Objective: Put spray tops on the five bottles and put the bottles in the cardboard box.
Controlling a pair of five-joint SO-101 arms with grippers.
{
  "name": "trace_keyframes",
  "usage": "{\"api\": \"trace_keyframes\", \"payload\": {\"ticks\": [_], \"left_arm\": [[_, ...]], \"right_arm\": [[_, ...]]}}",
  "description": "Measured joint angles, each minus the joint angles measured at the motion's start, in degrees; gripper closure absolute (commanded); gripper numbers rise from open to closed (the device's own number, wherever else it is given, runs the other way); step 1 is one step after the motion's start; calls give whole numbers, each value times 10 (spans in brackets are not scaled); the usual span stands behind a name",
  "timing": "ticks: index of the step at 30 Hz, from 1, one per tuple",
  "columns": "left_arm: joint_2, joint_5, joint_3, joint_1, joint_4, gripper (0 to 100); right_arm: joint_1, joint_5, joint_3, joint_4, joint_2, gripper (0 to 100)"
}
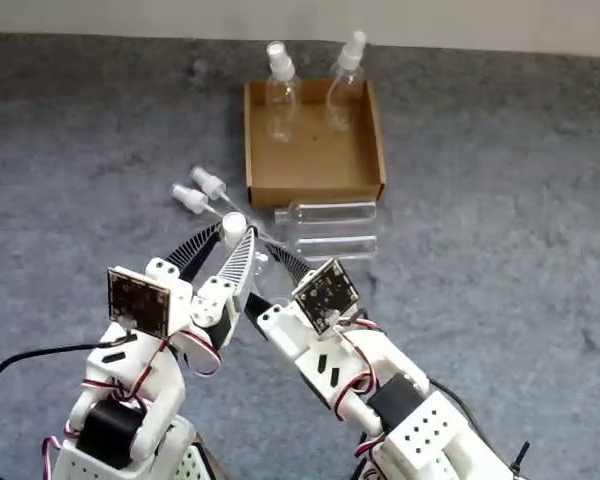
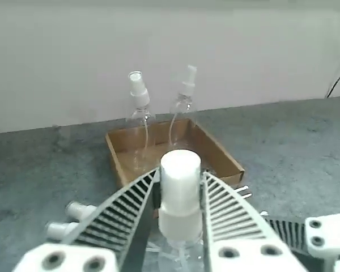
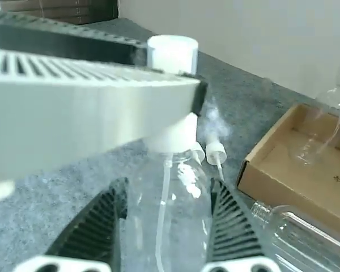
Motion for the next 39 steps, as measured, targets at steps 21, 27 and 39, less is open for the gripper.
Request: {"api": "trace_keyframes", "payload": {"ticks": [21, 27, 39], "left_arm": [[-1, -6, -105, -49, 55, 860], [-1, -6, -98, -59, -4, 860], [0, -6, -50, -110, -105, 860]], "right_arm": [[1, -1, 0, -1, -4, 994], [1, -1, 0, -1, -4, 994], [1, -1, 0, -1, -4, 994]]}}
